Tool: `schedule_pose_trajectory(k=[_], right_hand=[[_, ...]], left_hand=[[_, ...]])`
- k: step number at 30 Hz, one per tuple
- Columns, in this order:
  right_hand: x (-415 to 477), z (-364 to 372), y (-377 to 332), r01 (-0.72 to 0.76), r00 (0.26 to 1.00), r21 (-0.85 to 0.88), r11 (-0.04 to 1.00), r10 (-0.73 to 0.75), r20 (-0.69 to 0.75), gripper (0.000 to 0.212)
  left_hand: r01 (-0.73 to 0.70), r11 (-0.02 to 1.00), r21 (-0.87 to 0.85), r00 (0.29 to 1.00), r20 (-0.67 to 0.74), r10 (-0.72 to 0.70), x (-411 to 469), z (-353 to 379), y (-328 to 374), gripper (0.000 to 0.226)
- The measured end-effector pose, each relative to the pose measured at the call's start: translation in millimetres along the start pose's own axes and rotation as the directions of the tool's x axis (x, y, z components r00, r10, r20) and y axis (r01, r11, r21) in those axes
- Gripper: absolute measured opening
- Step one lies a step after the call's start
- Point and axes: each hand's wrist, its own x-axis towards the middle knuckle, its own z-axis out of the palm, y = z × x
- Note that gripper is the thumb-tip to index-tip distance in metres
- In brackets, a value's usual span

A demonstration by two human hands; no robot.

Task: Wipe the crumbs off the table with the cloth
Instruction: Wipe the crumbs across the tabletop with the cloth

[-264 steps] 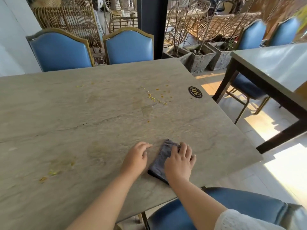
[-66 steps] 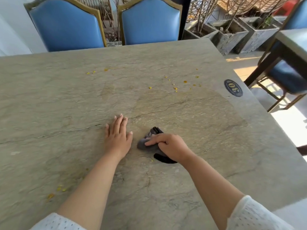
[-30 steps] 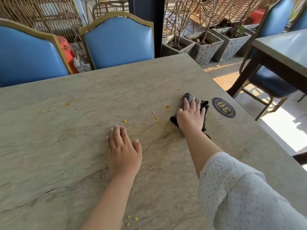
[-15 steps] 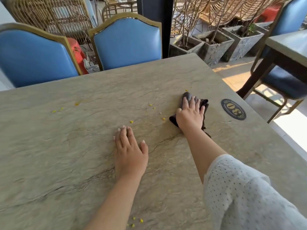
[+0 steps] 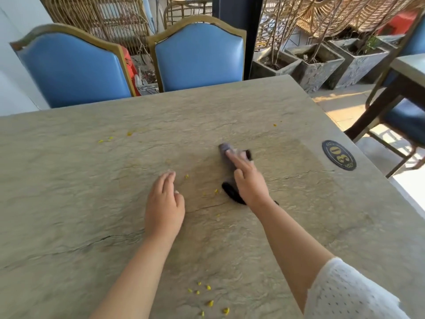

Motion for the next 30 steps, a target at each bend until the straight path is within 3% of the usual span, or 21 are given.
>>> schedule_pose_trajectory(k=[3,6,12,17,19,22,25,28,30], right_hand=[[36,12,3,-0.140,0.990,-0.314,0.939,0.130,-0.052,0.057],[60,34,-7,-0.052,0.998,-0.439,0.897,0.066,0.016,0.057],[34,56,-32,0.285,0.926,-0.237,0.929,-0.202,0.320,0.054],[-43,47,-43,0.316,0.867,-0.024,0.948,-0.278,0.414,0.053],[-69,44,-50,0.229,0.867,0.073,0.971,-0.238,0.437,0.051],[-77,27,-53,-0.011,0.953,0.161,0.987,-0.039,0.302,0.051],[-62,8,-28,0.012,0.999,-0.004,1.000,-0.012,0.053,0.047],[-65,7,-3,0.061,0.994,-0.213,0.975,-0.040,0.101,0.052],[-78,18,-5,0.097,0.989,-0.246,0.964,-0.066,0.131,0.055]], left_hand=[[-0.060,0.992,0.107,0.997,0.062,0.053,-10,-3,-23,0.050],[-0.080,0.986,0.145,0.994,0.081,0.069,-11,-1,-26,0.053],[-0.071,0.995,0.065,0.996,0.060,0.067,-11,2,-29,0.048],[0.032,0.985,-0.168,0.999,0.035,-0.027,-9,-15,-28,0.045],[0.046,0.985,-0.166,0.998,0.046,-0.039,-21,-26,-30,0.047],[-0.032,0.993,-0.112,0.998,0.051,0.038,-55,-38,-39,0.045],[-0.075,0.997,-0.006,0.996,0.038,0.075,-84,-44,-53,0.042],[-0.092,0.992,0.083,0.992,0.098,0.083,-96,-48,-60,0.048],[-0.097,0.991,0.089,0.988,0.133,0.084,-97,-48,-63,0.050]])
